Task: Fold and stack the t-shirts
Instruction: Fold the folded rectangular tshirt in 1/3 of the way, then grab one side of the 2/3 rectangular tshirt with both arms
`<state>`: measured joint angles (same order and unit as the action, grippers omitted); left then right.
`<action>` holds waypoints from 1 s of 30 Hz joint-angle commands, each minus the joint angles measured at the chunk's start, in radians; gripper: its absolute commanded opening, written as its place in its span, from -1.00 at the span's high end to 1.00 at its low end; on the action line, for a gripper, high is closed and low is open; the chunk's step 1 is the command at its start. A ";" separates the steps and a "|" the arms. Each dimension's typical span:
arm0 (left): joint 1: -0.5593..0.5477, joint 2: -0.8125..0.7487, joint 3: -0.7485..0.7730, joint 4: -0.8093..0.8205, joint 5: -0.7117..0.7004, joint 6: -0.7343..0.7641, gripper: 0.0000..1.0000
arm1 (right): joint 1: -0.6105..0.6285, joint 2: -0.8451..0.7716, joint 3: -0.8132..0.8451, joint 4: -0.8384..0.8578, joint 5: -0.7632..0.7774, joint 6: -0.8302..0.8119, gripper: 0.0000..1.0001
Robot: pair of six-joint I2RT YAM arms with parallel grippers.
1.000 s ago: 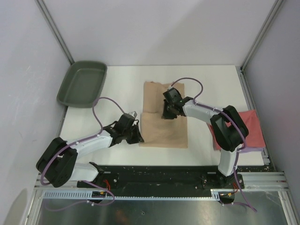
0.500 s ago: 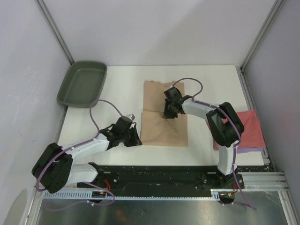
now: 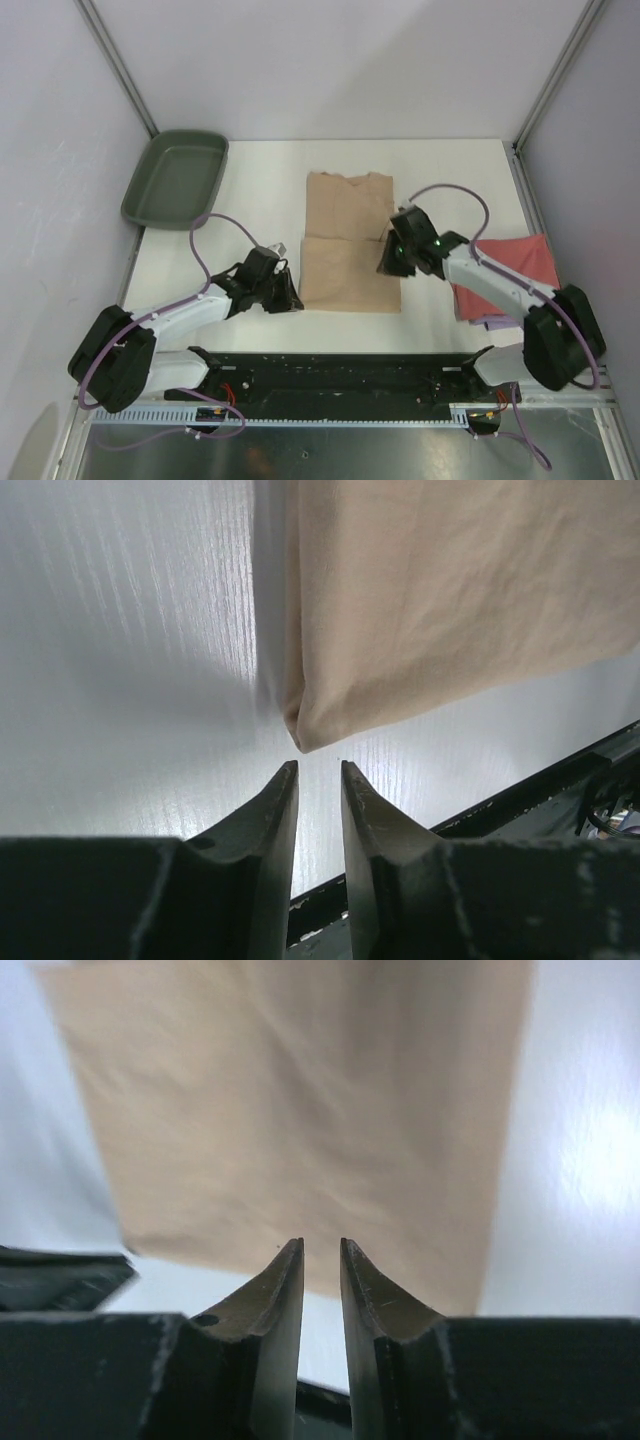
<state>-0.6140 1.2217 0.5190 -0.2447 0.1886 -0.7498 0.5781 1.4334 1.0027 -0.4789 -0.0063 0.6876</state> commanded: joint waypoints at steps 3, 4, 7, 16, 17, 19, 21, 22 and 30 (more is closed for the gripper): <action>0.011 -0.020 -0.004 0.009 0.050 0.036 0.41 | -0.010 -0.243 -0.237 -0.099 -0.021 0.094 0.44; 0.011 -0.018 -0.006 0.010 0.052 0.038 0.41 | -0.012 -0.270 -0.259 -0.104 -0.022 0.104 0.43; 0.011 -0.012 -0.012 0.010 0.053 0.041 0.41 | -0.022 -0.316 -0.298 -0.115 -0.020 0.119 0.42; 0.012 -0.010 -0.015 0.010 0.049 0.039 0.38 | -0.034 -0.293 -0.355 -0.078 -0.038 0.116 0.41; 0.013 -0.010 -0.014 0.010 0.049 0.038 0.38 | -0.034 -0.286 -0.361 -0.069 -0.040 0.117 0.41; 0.014 -0.009 -0.011 0.010 0.048 0.037 0.38 | -0.034 -0.273 -0.369 -0.052 -0.044 0.119 0.41; 0.013 -0.009 -0.009 0.010 0.048 0.036 0.38 | -0.034 -0.262 -0.375 -0.038 -0.045 0.121 0.41; 0.014 -0.009 -0.008 0.010 0.049 0.036 0.38 | -0.034 -0.257 -0.378 -0.032 -0.046 0.122 0.41; 0.018 -0.021 -0.015 0.008 0.046 0.037 0.38 | -0.034 -0.235 -0.421 0.006 -0.028 0.131 0.41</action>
<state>-0.6052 1.2217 0.5106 -0.2485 0.2241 -0.7326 0.5472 1.1931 0.6041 -0.5148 -0.0494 0.7994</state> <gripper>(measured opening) 0.309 0.294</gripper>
